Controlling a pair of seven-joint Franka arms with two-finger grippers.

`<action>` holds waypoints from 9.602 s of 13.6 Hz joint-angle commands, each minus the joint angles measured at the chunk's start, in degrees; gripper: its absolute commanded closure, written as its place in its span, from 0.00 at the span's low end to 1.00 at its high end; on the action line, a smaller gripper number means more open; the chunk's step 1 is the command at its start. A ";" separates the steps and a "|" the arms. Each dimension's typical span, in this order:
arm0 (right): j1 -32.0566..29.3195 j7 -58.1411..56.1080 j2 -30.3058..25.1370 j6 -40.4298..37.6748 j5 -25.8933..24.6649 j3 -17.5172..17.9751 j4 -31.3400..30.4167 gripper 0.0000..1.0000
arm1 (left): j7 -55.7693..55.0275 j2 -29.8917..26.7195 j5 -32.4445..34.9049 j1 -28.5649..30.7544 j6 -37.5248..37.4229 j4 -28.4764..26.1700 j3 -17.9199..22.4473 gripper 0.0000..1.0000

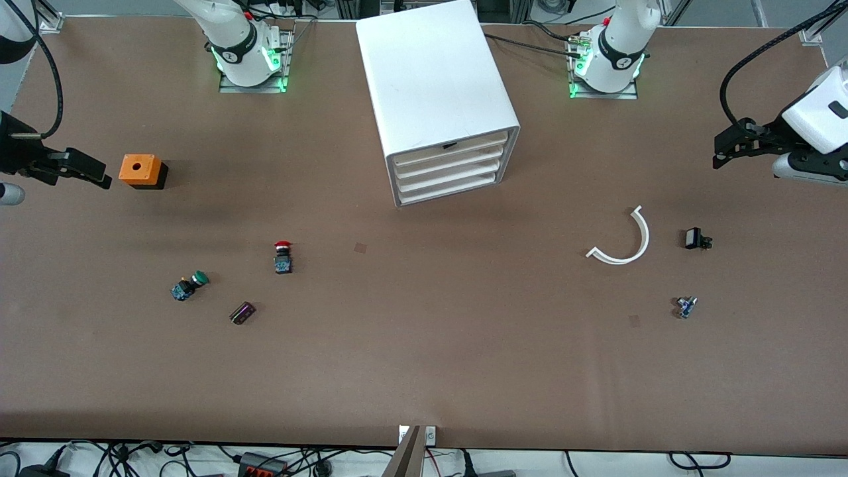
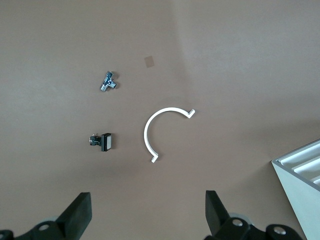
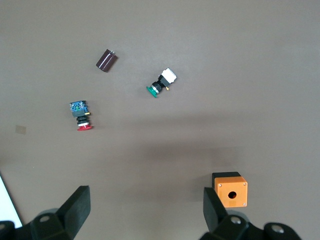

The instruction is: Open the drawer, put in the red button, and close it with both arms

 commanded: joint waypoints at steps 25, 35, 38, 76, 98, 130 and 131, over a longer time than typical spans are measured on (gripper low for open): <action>5.91 0.23 9.98 0.86 -0.57 0.61 2.49 0.00 | 9.27 14.33 -43.13 -4.03 3.41 -16.19 -4.94 0.00; 17.17 0.32 31.87 16.15 7.59 0.69 5.84 0.00 | 44.83 25.51 -65.50 -3.42 12.52 -27.81 -11.56 0.12; 19.11 0.23 35.48 18.00 6.29 0.52 5.84 0.00 | 54.51 30.61 -68.74 -3.85 12.25 -27.81 -11.64 0.34; 40.54 8.65 35.84 18.61 4.87 5.62 29.48 1.00 | 30.22 35.72 -54.90 7.04 -1.44 -0.67 -9.01 0.00; 48.82 23.93 40.59 12.20 5.31 5.70 29.48 0.00 | 4.00 37.83 8.33 8.45 0.39 12.53 -9.45 0.00; -1.43 -1.09 13.44 -9.33 2.26 1.28 22.19 0.00 | -55.22 36.16 -3.63 -3.94 24.31 -4.35 -35.11 0.00; -1.54 -0.83 12.39 -8.90 -0.11 2.18 20.97 0.00 | -55.85 36.16 -3.72 -4.03 23.07 -4.34 -35.28 0.00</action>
